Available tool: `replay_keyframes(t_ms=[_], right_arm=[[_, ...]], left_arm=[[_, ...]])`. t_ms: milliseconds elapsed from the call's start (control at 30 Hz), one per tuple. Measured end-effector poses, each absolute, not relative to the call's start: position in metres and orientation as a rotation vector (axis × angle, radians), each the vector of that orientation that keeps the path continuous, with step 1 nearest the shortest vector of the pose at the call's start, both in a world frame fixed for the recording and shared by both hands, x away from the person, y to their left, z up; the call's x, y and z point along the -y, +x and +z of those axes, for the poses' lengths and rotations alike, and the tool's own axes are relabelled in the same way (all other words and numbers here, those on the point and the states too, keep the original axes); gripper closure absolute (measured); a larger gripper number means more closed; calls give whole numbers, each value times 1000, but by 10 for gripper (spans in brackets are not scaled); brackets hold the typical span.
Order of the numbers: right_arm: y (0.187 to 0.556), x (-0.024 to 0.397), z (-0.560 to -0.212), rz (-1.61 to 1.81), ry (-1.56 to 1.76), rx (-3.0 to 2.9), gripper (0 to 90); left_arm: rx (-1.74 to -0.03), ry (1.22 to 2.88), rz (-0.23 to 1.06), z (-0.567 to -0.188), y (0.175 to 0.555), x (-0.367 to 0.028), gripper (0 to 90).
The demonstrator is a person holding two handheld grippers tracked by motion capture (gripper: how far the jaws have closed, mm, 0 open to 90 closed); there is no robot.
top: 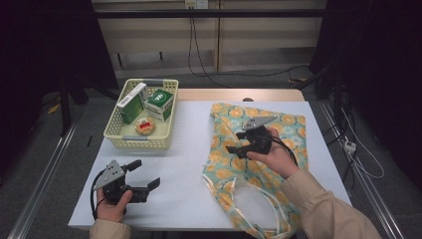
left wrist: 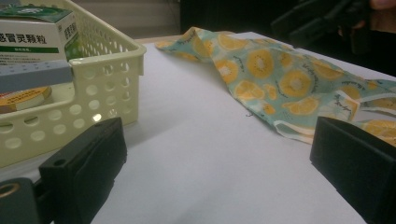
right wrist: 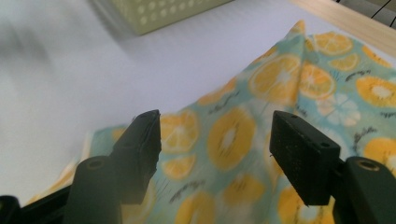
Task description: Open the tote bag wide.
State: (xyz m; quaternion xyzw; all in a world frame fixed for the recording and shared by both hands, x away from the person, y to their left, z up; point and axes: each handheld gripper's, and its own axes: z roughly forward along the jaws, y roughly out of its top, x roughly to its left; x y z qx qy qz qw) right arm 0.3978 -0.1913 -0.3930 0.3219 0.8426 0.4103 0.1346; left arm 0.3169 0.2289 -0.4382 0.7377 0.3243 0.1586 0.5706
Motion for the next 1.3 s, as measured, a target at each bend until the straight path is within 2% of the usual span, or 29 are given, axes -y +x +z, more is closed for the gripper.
replay_keyframes(t_ms=[133,200,267,300,433,500,533,567,600,633,667,700,900,1133,1300], right_arm=[[370,197,-403,1201,908,-2498,357],[350,197,-417,1184,846,-2582,430],[343,198,-424,1175,826,-2612,440],[333,197,-438,1149,832,-2651,454],[327,194,-456,1131,806,-2645,439],[327,193,-457,1133,790,-2630,480],[326,192,-457,1136,782,-2627,525],[328,193,-458,1157,788,-2617,681],[328,193,-458,1157,788,-2617,681],[329,193,-458,1159,787,-2609,737],[330,192,-458,1159,779,-2612,832],[331,190,-458,1149,770,-2612,875],[335,184,-456,1120,818,-2608,900],[359,167,-451,1224,906,-2568,900],[383,139,-440,1252,894,-2542,900]], left_arm=[[-757,1734,366,-438,317,-226,35],[-772,1724,354,-440,318,-226,35],[-778,1721,350,-440,317,-227,35],[-774,1722,352,-440,317,-228,35],[-781,1716,357,-440,316,-229,35],[-782,1722,361,-440,316,-229,35],[-782,1722,362,-440,316,-229,35],[-784,1721,362,-439,315,-228,35],[-777,1728,367,-439,315,-228,35],[-774,1732,370,-438,315,-228,35],[-773,1729,373,-438,315,-228,35],[-773,1727,374,-437,314,-228,35],[-773,1730,377,-437,313,-226,35],[-769,1728,381,-436,314,-226,35],[-763,1730,375,-437,315,-225,35]])
